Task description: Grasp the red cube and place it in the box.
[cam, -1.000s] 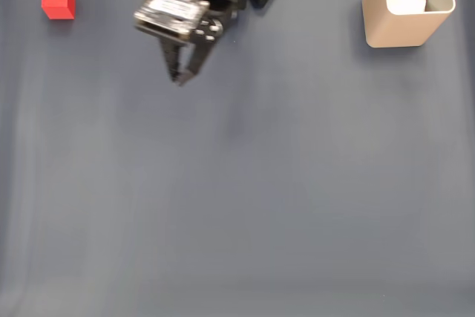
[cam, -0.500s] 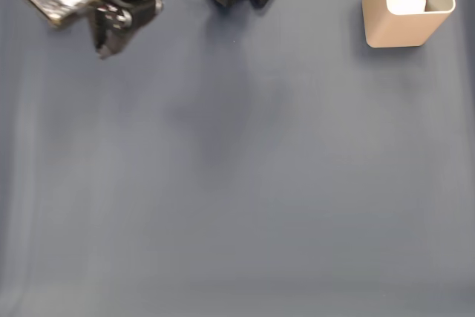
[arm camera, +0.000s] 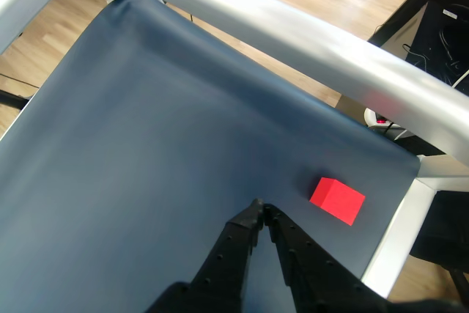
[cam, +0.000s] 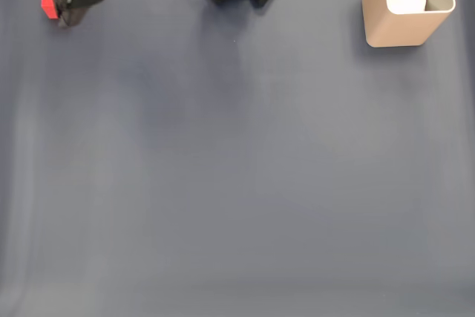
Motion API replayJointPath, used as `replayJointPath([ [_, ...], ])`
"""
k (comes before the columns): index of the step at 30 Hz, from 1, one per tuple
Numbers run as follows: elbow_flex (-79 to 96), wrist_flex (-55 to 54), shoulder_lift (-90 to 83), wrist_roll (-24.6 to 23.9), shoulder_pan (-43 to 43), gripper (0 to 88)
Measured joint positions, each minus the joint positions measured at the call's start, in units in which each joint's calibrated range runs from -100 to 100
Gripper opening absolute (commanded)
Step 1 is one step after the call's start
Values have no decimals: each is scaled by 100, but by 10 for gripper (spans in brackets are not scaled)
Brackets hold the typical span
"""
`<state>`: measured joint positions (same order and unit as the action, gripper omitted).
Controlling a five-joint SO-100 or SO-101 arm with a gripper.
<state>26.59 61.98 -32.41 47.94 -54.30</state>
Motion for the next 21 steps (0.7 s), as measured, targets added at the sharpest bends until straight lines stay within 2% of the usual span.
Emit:
replayJointPath([
  [21,-219,528,588,15,-1421,2],
])
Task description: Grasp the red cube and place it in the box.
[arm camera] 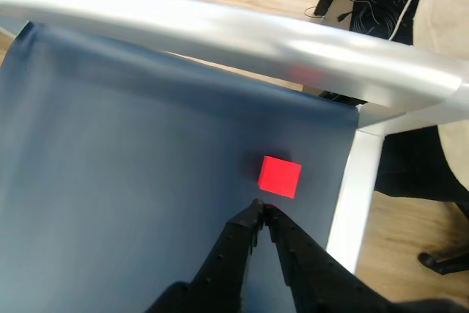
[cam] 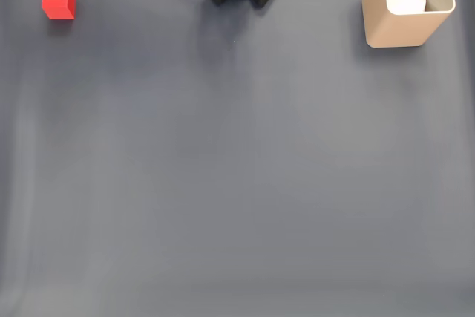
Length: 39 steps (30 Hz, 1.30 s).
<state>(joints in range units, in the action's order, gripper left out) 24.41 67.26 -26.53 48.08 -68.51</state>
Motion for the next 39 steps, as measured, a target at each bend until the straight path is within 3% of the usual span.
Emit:
replayJointPath([
  [11,0,0,276,20,-699,3],
  [19,-9,97,303,10,-812,271],
  [39,301,114,303,-176,-834,431],
])
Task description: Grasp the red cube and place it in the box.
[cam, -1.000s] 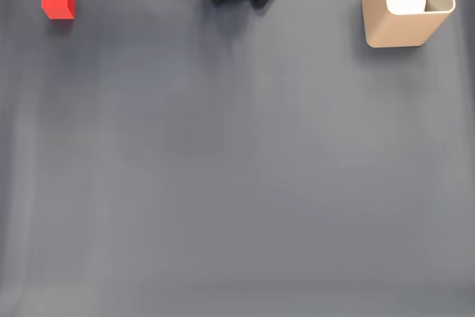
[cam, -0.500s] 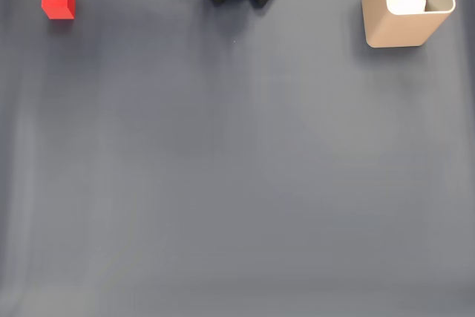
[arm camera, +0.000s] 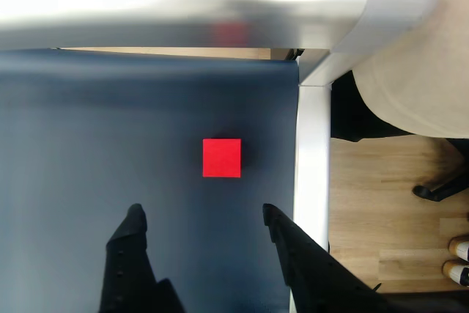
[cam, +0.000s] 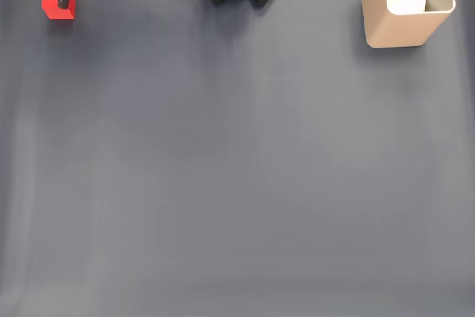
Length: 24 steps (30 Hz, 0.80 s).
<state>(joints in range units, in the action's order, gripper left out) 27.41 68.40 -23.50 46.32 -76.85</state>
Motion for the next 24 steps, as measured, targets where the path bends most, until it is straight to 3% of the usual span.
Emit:
replayJointPath([
  [24,0,-512,606,-357,75,483],
])
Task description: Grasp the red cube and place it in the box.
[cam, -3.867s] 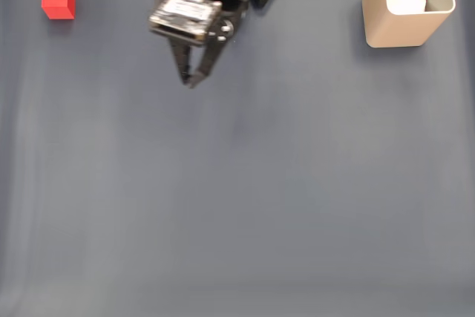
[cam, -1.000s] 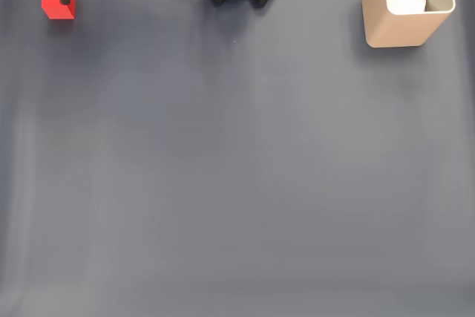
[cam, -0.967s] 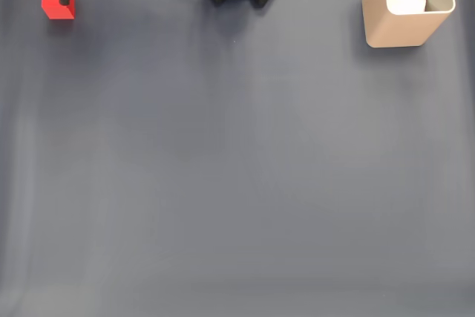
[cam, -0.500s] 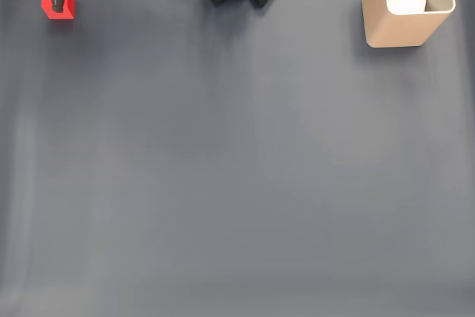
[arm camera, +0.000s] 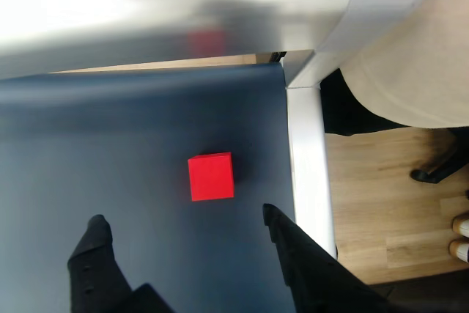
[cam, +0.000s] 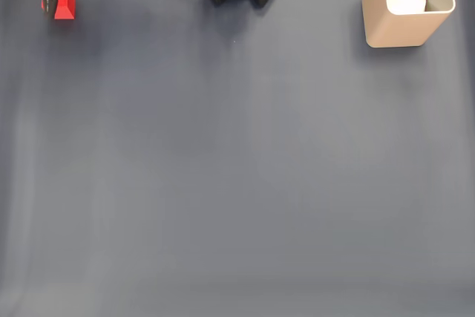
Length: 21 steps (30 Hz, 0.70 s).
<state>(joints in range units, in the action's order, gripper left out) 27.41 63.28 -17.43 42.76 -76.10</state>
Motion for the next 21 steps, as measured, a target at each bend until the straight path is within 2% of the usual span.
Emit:
replayJointPath([
  [21,282,-504,437,-215,150,487],
])
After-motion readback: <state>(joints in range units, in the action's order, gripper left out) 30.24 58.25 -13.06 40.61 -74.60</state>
